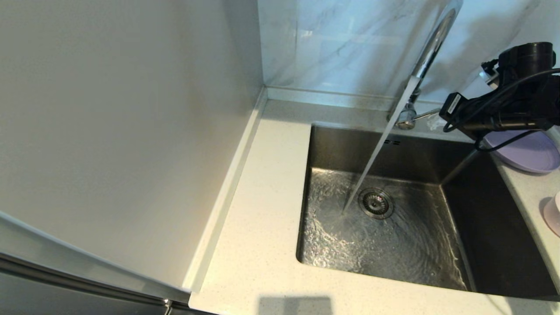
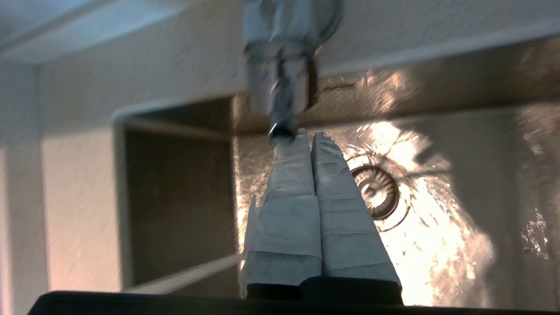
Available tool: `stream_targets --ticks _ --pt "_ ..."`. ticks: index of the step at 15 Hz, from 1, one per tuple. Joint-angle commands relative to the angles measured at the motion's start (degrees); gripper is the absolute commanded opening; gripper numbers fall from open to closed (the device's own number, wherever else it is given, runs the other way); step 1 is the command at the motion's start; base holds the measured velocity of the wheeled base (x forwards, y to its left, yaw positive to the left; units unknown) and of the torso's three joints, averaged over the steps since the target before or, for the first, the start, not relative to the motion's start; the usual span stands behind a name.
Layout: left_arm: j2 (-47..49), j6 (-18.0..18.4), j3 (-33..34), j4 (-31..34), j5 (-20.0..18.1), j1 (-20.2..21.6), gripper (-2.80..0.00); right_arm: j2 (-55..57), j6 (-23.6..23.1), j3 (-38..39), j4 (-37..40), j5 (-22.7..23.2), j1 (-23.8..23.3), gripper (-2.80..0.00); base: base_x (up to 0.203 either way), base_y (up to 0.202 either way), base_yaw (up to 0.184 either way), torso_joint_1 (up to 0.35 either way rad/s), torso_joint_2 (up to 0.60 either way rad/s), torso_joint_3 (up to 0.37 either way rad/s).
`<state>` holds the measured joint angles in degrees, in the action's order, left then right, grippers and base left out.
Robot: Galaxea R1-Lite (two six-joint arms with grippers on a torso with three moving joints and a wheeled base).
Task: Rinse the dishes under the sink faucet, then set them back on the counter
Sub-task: Turn off the faucet
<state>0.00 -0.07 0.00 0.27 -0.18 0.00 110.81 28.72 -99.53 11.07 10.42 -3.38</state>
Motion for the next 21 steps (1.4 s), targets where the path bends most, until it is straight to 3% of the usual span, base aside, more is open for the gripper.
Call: stream_targets --ticks 1,10,14,21 --pt "0.0 0.0 0.0 0.0 0.0 0.0 -2.80 1.5 0.4 -1.6 0.0 -0.7 0.0 -2.80 0.000 0.000 0.000 0.000 0.00 0.000" --pt "0.0 0.0 0.0 0.0 0.0 0.0 -2.80 1.9 3.9 -3.3 -3.0 -0.8 0.0 -2.80 0.000 0.000 0.000 0.000 0.00 0.000" --pt "0.0 0.0 0.0 0.0 0.0 0.0 -2.80 2.1 7.8 -5.6 -3.1 -1.1 0.9 -2.80 0.000 0.000 0.000 0.000 0.00 0.000" --pt "0.0 0.0 0.0 0.0 0.0 0.0 -2.80 3.4 9.2 -6.5 -3.0 -8.3 2.1 -2.80 0.000 0.000 0.000 0.000 0.00 0.000"
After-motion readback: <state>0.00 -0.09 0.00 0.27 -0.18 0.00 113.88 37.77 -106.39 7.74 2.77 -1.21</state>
